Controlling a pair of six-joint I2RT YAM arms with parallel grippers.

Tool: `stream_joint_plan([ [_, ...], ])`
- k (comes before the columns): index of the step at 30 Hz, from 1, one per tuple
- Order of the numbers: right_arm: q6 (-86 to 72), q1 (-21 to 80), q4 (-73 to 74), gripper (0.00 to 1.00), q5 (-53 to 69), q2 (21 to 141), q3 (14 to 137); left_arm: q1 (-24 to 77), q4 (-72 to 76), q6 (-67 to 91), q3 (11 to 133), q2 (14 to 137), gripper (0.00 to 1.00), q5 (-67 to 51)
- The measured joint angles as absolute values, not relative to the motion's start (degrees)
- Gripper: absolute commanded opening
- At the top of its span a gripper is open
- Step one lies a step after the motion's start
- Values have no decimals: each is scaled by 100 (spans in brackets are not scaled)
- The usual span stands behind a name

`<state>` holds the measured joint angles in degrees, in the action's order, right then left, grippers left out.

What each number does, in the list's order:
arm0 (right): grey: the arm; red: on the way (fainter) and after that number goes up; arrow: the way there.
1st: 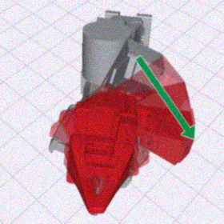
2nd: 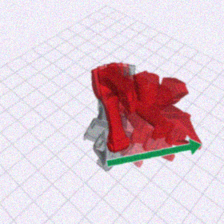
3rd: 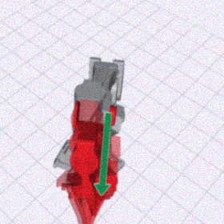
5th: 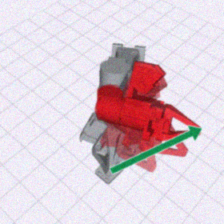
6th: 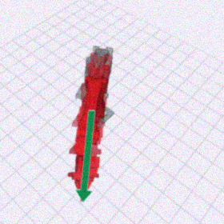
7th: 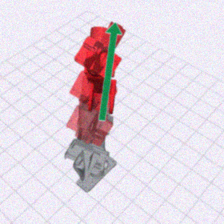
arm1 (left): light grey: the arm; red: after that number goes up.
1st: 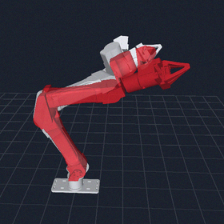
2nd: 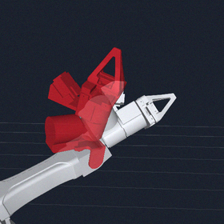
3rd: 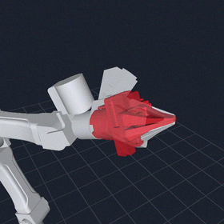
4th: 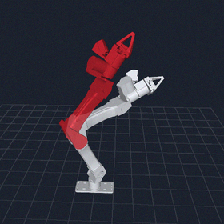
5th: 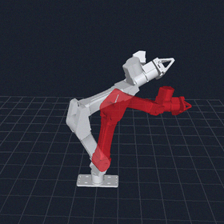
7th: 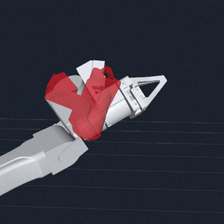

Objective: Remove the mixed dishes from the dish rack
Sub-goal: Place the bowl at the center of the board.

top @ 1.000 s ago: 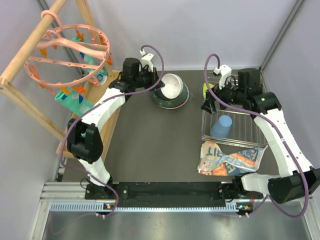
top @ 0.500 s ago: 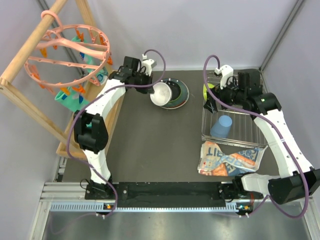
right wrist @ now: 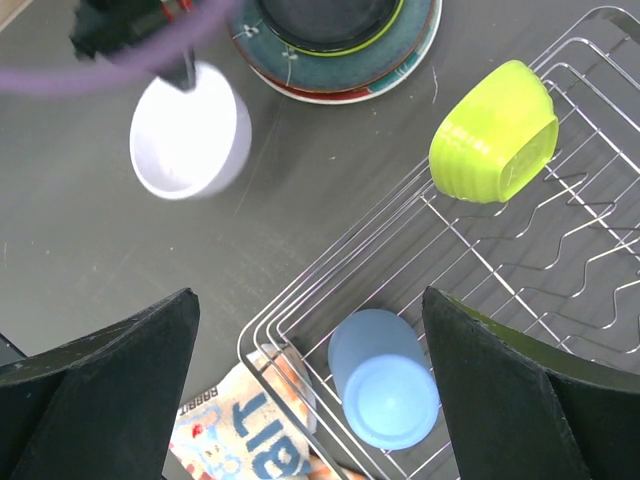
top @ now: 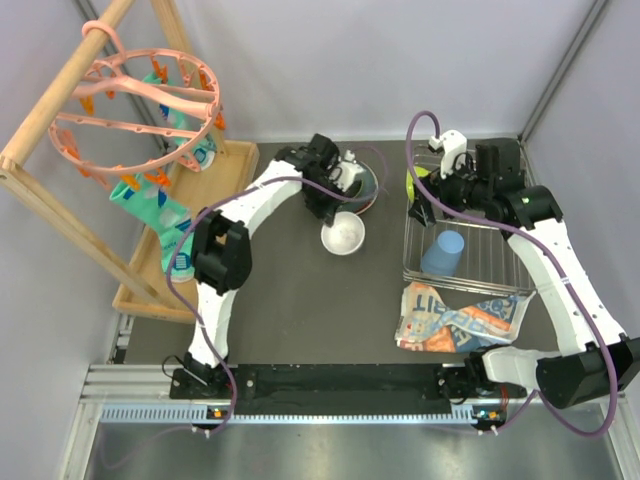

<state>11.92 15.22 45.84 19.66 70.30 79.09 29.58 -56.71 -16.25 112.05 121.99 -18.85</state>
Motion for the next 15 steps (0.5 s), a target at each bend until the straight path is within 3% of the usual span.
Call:
stream_joint_plan([
  [15, 1201, 1522, 4578, 97, 1946, 6757, 7723, 3570, -6661, -1946, 12422, 13273, 0, -1361],
])
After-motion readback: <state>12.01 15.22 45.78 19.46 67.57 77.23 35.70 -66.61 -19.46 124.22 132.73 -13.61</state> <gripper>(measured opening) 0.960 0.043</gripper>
